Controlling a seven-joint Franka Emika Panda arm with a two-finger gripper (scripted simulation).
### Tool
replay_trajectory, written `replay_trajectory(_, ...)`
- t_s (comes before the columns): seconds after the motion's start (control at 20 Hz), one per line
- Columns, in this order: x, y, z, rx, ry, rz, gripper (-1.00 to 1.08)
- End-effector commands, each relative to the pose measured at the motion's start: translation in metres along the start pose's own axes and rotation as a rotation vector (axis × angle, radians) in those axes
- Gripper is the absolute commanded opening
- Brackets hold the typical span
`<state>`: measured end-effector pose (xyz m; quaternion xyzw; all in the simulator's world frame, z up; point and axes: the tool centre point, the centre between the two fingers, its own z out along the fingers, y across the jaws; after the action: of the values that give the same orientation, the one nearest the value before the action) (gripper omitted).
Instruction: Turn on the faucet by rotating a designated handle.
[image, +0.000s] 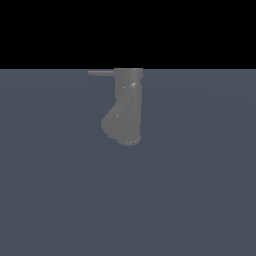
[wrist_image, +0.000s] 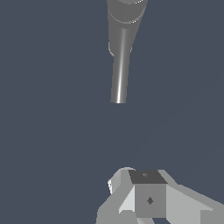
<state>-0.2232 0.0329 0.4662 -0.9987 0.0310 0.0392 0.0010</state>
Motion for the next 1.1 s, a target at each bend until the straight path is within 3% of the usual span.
replay_trajectory(0.0,0.010,-0.002,-0.001,0.003,0.001,0.044,-1.00)
replay_trajectory(1.05,0.133,-0.031,0.008,0.031,0.013,0.554,-1.00)
